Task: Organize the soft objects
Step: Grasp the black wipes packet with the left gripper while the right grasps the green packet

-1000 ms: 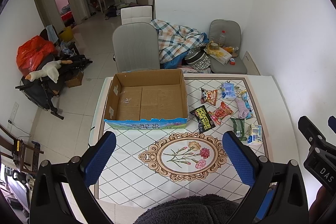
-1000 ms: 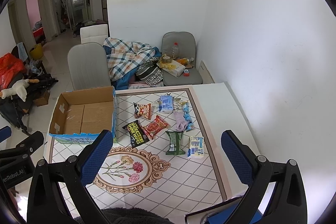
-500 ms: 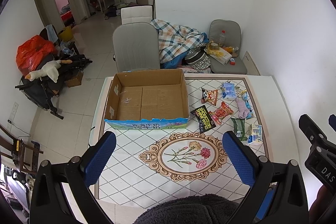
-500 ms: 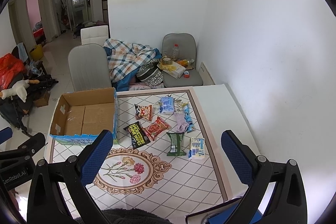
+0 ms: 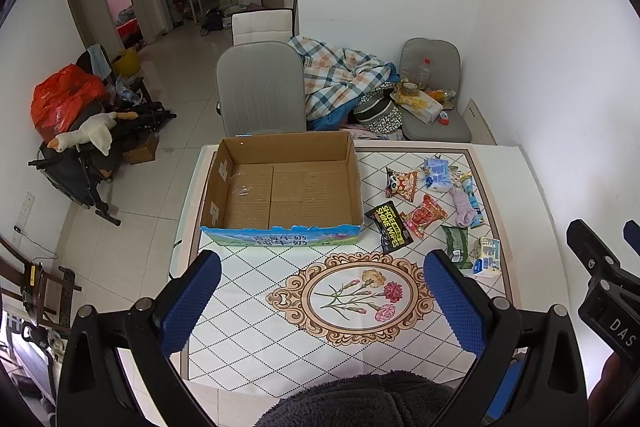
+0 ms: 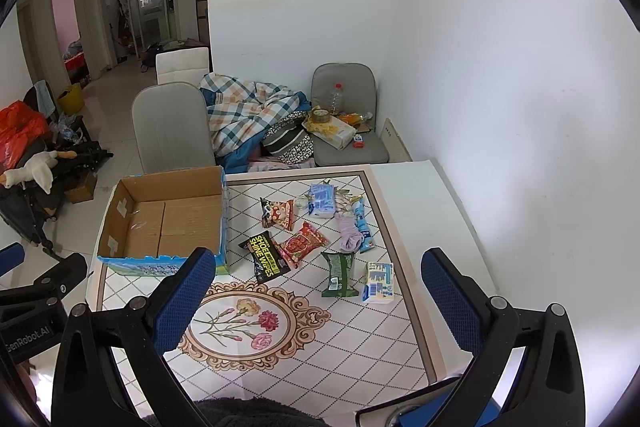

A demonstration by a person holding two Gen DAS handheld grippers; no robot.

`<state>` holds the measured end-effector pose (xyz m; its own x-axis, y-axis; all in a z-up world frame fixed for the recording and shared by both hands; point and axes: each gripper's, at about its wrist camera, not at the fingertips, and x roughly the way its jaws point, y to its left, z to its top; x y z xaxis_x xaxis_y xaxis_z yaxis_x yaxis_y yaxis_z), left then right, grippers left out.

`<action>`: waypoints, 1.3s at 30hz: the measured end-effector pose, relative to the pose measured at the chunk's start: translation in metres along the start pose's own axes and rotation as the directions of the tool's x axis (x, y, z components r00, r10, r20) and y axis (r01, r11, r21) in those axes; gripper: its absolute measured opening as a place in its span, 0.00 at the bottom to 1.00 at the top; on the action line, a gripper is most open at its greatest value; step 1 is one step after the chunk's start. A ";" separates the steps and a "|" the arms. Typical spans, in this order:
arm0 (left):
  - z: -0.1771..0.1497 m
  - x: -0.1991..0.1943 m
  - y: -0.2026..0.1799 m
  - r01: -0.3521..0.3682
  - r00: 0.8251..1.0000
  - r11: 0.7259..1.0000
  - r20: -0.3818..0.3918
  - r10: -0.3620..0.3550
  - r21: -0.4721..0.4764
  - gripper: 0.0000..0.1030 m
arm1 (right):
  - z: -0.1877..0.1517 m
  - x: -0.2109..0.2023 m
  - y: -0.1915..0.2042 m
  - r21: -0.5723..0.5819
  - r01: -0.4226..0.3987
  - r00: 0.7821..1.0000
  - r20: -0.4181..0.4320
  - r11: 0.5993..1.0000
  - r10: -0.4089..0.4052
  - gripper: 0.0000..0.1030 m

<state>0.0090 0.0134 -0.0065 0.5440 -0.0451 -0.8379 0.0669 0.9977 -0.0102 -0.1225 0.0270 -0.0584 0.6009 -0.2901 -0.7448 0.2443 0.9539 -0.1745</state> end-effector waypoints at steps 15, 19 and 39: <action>0.058 0.151 -0.062 0.113 0.976 0.990 -0.193 -0.096 0.079 1.00 | -0.003 0.153 -0.101 0.173 0.058 0.972 -0.232 0.983 -0.017 1.00; 0.067 0.244 -0.108 0.140 0.928 0.985 -0.360 -0.094 0.105 1.00 | -0.019 0.243 -0.146 0.218 0.095 0.929 -0.369 0.971 -0.008 1.00; 0.036 0.499 -0.178 -0.058 0.676 0.969 -0.705 0.214 0.238 1.00 | -0.117 0.511 -0.092 0.336 -0.055 0.669 -0.687 0.940 0.284 0.61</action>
<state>0.2984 -0.1885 -0.4035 -0.2073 0.2182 -0.9536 0.2329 0.9578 0.1685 0.0731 -0.1997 -0.4983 -0.0509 0.1298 -0.9902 0.4521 0.8871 0.0931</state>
